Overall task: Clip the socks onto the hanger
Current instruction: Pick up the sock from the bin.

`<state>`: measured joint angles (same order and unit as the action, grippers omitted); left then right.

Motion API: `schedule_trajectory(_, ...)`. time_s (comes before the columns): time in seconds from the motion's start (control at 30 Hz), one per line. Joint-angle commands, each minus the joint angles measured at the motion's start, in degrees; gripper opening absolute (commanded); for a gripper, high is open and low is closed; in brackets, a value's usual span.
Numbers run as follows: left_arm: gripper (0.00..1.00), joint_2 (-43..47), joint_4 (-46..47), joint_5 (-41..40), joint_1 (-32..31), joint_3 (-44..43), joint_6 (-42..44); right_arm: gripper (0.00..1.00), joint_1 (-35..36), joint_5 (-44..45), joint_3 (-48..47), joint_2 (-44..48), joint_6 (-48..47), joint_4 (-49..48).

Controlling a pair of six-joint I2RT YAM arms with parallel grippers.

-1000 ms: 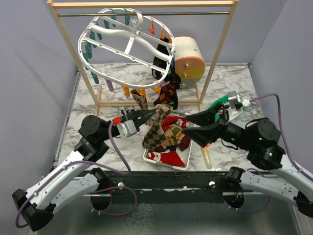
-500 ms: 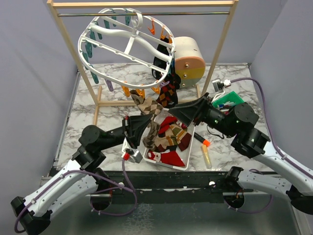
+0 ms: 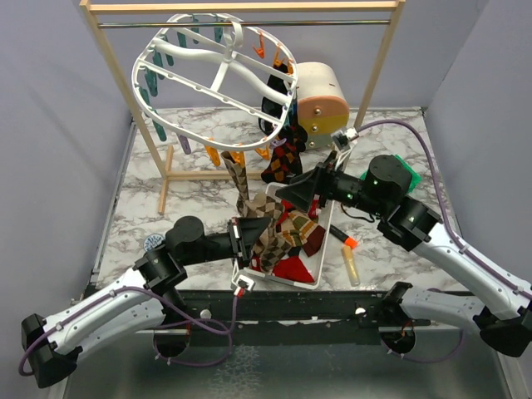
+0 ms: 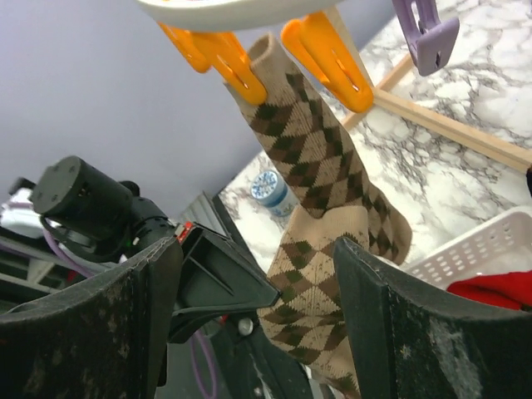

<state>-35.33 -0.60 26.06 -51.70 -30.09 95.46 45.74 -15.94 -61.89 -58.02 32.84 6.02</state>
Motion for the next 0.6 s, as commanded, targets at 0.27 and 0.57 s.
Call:
schedule_trajectory(0.27,0.0,-5.86,-4.99,-6.57,-5.25,-2.28,8.4,0.76,-1.26,3.91,-2.03,-5.38,-7.52,11.31)
schedule_trajectory(0.57,0.0,-6.57,-8.7,-8.15,-6.65,-3.9,10.33,0.76,-6.17,-5.54,-1.73,-9.5,-6.5,13.28)
